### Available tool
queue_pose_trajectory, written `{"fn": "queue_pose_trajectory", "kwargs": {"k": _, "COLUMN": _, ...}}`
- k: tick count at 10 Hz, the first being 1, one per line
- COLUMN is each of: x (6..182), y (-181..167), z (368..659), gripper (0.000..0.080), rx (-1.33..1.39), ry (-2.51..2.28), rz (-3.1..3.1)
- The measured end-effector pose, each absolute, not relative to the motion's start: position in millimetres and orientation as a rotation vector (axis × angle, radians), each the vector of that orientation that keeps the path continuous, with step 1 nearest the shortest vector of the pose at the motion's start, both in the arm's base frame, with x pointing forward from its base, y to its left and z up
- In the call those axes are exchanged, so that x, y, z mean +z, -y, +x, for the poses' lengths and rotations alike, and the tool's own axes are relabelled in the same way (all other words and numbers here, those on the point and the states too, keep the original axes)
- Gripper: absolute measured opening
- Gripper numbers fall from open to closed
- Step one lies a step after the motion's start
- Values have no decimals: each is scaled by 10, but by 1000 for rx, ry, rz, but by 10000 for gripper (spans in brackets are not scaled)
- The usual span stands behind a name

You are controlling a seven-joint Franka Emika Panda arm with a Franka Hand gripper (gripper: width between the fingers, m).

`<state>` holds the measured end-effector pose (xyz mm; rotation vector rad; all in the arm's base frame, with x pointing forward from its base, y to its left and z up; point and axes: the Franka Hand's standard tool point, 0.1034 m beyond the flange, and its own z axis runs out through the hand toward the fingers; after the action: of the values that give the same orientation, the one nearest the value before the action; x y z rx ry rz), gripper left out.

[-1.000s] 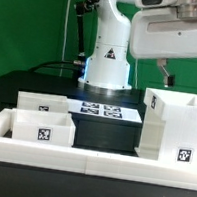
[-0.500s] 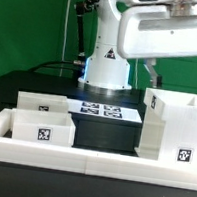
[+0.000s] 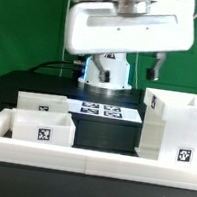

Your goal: Assemble drawer

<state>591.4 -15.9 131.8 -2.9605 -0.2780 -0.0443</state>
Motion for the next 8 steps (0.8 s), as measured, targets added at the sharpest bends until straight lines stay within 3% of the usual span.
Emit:
{"fn": "queue_pose_trajectory", "kwargs": {"k": 5, "x": 1298, "y": 166, "z": 5898, "gripper": 649, "rx": -19, "ry": 263, "rz": -2949}}
{"fn": "queue_pose_trajectory", "kwargs": {"k": 8, "x": 1036, "y": 488, "z": 5641, "gripper": 649, "rx": -39, "ry": 369, "rz": -2990}}
